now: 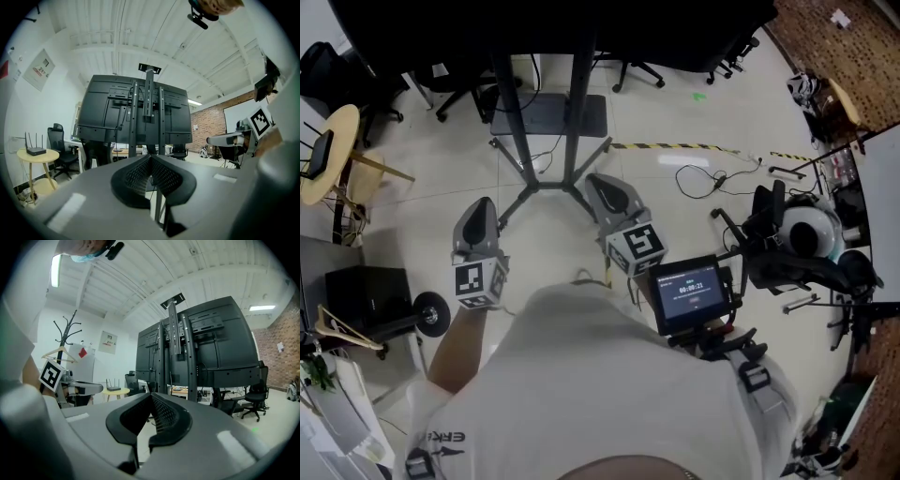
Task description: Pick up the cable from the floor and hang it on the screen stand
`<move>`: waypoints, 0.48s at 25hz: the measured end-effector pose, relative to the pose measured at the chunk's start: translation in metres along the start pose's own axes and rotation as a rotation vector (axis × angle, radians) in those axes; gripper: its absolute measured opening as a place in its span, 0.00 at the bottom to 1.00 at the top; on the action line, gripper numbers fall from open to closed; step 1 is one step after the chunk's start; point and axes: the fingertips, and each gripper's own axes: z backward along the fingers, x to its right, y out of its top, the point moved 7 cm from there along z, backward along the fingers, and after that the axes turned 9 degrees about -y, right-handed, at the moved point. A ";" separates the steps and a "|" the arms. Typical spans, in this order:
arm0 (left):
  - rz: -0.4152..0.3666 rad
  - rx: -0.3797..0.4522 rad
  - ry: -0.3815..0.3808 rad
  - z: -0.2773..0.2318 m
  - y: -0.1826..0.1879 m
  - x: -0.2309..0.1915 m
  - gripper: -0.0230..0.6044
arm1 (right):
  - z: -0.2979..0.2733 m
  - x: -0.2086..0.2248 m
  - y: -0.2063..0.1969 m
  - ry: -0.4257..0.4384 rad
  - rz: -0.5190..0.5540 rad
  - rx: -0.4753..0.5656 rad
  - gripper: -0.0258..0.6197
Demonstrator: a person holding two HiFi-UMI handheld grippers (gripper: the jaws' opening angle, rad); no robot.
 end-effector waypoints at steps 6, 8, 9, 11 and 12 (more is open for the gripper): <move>0.018 -0.003 0.000 -0.003 -0.005 0.002 0.04 | 0.001 0.003 -0.002 -0.010 -0.003 -0.005 0.06; 0.018 -0.003 -0.001 -0.005 -0.006 0.002 0.04 | 0.000 0.004 -0.002 -0.013 -0.006 -0.002 0.06; 0.019 -0.001 -0.001 -0.006 -0.006 0.001 0.04 | 0.000 0.005 -0.004 -0.013 -0.009 0.003 0.06; 0.020 -0.001 0.001 -0.008 -0.008 0.001 0.04 | -0.002 0.007 -0.007 -0.014 -0.016 0.015 0.06; 0.021 -0.001 0.001 -0.009 -0.008 0.001 0.04 | -0.003 0.008 -0.008 -0.014 -0.017 0.020 0.06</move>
